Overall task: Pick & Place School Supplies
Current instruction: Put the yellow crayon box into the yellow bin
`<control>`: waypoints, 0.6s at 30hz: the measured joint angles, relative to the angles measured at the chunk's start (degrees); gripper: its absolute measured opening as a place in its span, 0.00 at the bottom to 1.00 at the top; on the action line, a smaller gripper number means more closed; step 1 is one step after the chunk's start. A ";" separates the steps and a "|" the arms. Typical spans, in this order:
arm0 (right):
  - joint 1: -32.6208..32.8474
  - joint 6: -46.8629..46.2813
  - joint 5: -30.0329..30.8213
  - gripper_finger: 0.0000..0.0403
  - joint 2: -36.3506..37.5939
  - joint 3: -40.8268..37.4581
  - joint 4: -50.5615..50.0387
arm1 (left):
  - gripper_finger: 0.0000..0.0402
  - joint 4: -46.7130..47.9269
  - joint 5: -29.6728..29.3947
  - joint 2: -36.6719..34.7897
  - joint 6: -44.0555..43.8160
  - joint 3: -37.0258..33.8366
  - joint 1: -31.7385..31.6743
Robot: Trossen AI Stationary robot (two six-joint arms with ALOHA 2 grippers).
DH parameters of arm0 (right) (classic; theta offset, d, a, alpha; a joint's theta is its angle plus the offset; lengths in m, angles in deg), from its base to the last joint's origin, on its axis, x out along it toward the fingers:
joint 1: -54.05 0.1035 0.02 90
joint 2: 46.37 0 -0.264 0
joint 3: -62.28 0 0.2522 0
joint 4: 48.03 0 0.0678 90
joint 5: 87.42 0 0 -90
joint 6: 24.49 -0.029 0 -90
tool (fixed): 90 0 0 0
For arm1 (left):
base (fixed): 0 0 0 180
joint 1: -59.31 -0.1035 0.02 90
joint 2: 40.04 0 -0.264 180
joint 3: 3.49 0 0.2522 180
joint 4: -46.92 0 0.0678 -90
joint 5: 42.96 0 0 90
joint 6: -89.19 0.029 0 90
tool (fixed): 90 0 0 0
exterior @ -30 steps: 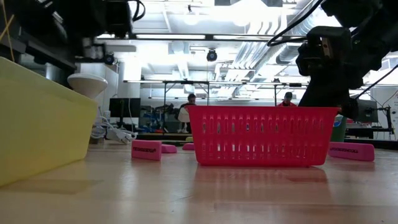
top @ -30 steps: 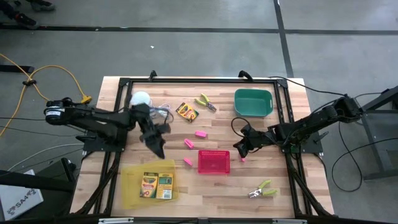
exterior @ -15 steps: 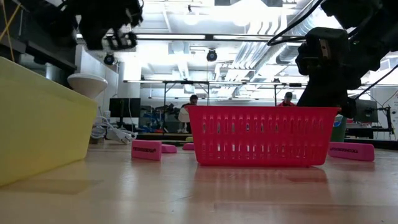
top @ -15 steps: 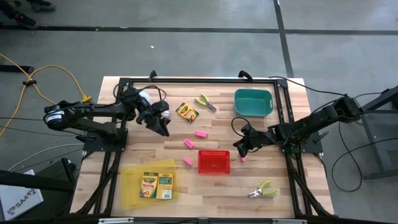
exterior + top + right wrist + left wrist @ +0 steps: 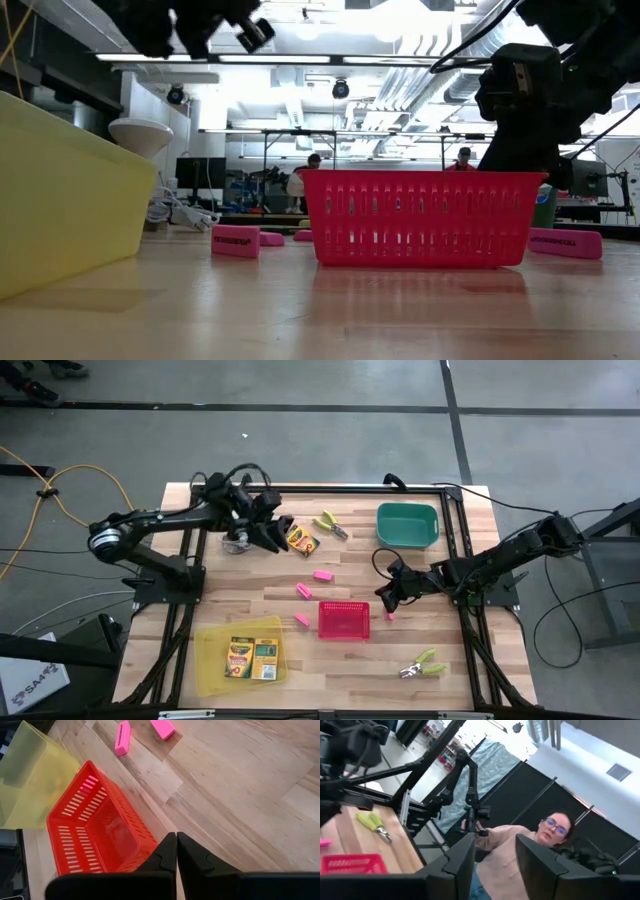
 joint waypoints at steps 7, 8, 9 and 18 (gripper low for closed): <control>0.00 1.49 0.00 0.00 0.00 0.00 -0.02 | 0.34 0.05 4.50 7.84 3.26 6.22 -4.47; 0.00 1.51 0.00 0.00 0.00 0.00 -0.02 | 0.34 0.05 5.03 8.54 3.13 7.01 -5.17; 0.00 1.52 0.00 0.00 0.00 0.00 -0.01 | 0.34 0.06 5.58 9.05 2.95 7.89 -5.81; 0.00 3.02 0.00 0.00 0.00 0.00 -0.06 | 0.34 -0.06 10.54 9.51 -0.29 16.14 -11.11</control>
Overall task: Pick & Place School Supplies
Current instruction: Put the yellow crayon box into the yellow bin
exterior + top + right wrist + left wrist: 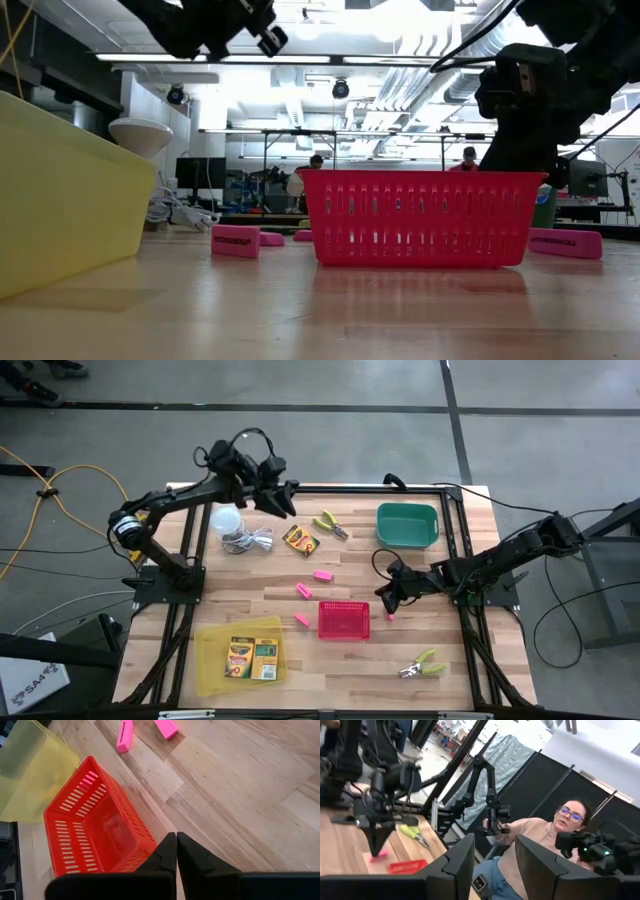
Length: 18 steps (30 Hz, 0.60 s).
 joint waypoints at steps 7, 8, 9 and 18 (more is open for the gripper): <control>0.00 0.00 0.00 0.00 0.00 0.00 0.03 | 0.34 0.37 0.16 0.20 -1.59 8.34 -0.87; 0.00 0.00 0.00 0.00 0.00 0.00 0.01 | 0.34 1.04 0.11 0.34 -1.92 9.54 -0.87; 0.00 0.00 0.00 0.00 0.00 0.00 0.01 | 0.34 1.52 0.13 0.70 -2.26 10.69 -0.87; 0.00 0.78 0.69 0.00 0.00 0.00 0.03 | 0.34 7.24 -2.54 6.34 -1.68 20.41 4.55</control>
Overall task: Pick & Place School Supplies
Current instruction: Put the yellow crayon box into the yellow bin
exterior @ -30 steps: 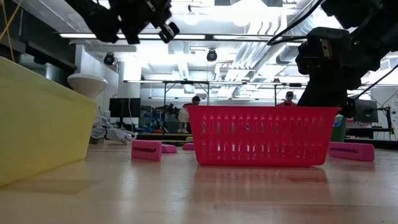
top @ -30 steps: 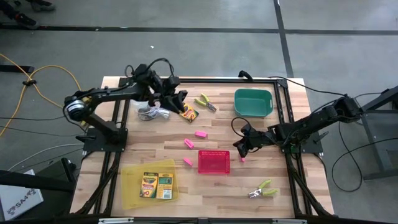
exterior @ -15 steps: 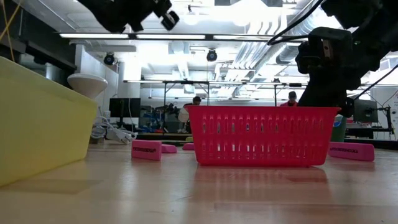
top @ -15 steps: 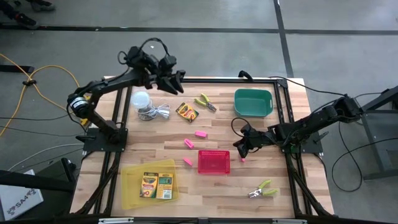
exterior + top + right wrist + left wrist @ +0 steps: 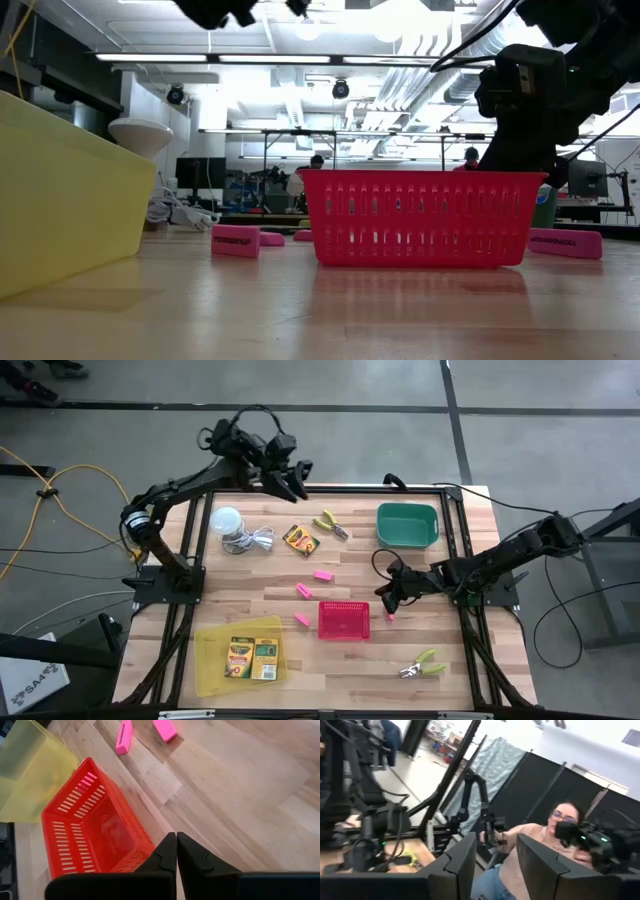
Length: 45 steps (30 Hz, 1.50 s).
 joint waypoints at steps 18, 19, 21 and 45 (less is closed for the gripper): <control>0.00 0.66 1.84 0.00 0.00 0.00 -0.02 | 0.34 0.85 4.26 9.92 -1.72 8.18 -1.76; 0.00 0.69 1.93 0.00 0.00 0.00 -0.02 | 0.34 0.93 4.38 9.90 -1.74 8.18 -1.05; 0.00 0.69 1.99 0.00 0.00 0.00 -0.02 | 0.34 0.93 4.40 9.88 -1.47 8.18 0.26; 0.02 0.69 1.71 0.00 0.00 0.00 -0.02 | 0.34 0.55 -4.51 9.79 27.66 8.16 4.31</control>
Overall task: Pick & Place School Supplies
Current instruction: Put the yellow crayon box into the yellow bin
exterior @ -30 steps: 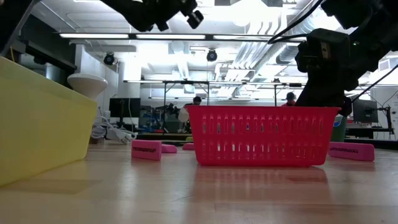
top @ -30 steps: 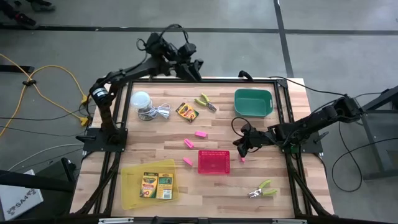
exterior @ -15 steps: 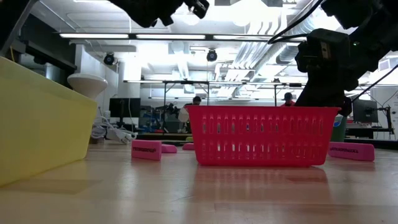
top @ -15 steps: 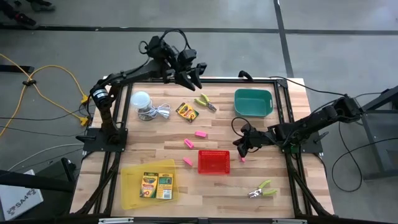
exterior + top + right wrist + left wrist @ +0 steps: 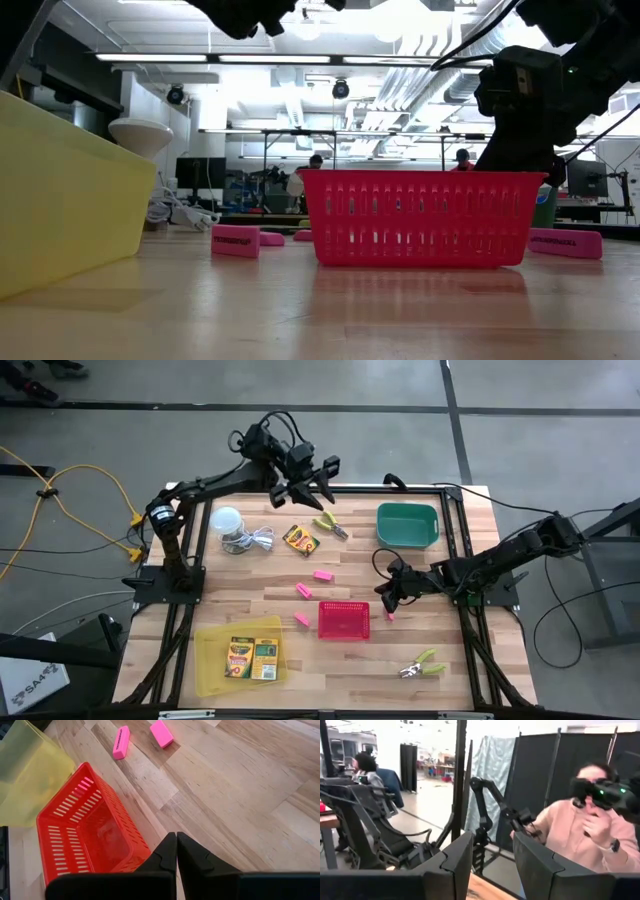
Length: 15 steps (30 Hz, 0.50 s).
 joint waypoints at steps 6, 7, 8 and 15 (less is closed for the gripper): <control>0.00 -0.50 -0.50 0.00 0.00 0.00 0.02 | 0.34 11.22 -7.02 -0.02 3.91 0.00 -3.67; 0.00 -0.52 -0.95 0.00 0.00 0.00 0.02 | 0.34 14.97 -8.66 -0.02 6.54 0.00 -4.11; 0.01 -0.58 -1.40 0.00 0.00 0.00 0.02 | 0.34 19.21 -10.39 -0.02 9.67 0.00 -4.30; 1.43 -0.61 -1.29 0.00 0.00 0.00 0.02 | 0.34 49.03 -34.57 -0.02 34.83 -0.05 -2.64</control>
